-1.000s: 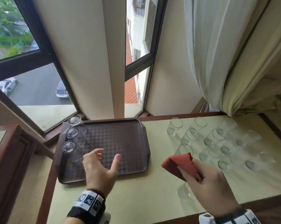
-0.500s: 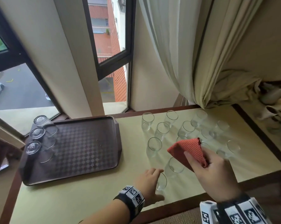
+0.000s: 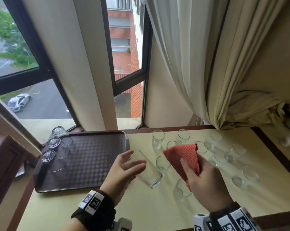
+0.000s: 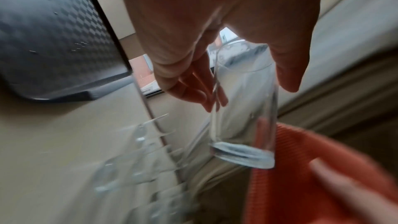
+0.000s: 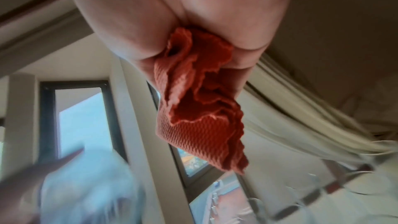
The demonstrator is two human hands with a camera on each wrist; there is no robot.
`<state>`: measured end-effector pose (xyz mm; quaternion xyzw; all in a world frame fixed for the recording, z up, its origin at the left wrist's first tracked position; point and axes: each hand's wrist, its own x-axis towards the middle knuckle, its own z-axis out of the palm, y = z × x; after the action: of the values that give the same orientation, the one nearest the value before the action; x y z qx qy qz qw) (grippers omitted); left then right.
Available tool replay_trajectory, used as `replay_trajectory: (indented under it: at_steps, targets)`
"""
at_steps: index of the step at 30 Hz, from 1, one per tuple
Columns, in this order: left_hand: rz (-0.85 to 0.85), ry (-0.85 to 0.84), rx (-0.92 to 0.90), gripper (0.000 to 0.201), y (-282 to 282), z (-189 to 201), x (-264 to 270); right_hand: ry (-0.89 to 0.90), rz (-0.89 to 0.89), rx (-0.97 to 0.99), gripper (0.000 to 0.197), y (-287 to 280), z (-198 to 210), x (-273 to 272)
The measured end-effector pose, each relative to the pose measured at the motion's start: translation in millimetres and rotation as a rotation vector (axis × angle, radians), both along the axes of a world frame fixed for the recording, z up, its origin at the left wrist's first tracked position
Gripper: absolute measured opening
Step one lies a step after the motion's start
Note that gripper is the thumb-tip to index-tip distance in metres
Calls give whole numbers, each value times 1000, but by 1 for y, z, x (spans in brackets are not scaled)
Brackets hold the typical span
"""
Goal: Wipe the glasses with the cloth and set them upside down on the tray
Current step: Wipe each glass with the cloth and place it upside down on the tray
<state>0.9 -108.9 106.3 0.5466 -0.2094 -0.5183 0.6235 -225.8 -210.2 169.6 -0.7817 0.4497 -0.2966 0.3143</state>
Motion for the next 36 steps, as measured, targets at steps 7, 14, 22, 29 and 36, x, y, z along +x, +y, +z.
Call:
replay_trajectory:
  at_steps: [7, 14, 22, 29, 36]
  targets:
    - [54, 194, -246, 35, -1, 113, 20, -245, 83, -30, 28, 9, 65, 84]
    - [96, 3, -271, 71, 8, 146, 36, -404, 577, -90, 62, 43, 88, 149]
    - [124, -95, -283, 73, 21, 171, 69, -632, 576, -201, 46, 75, 82, 169]
    - [104, -142, -324, 71, 22, 184, 66, -648, 531, -245, 56, 59, 126, 190]
    - [126, -113, -367, 78, 15, 200, 90, -574, 572, -382, 61, 71, 85, 191]
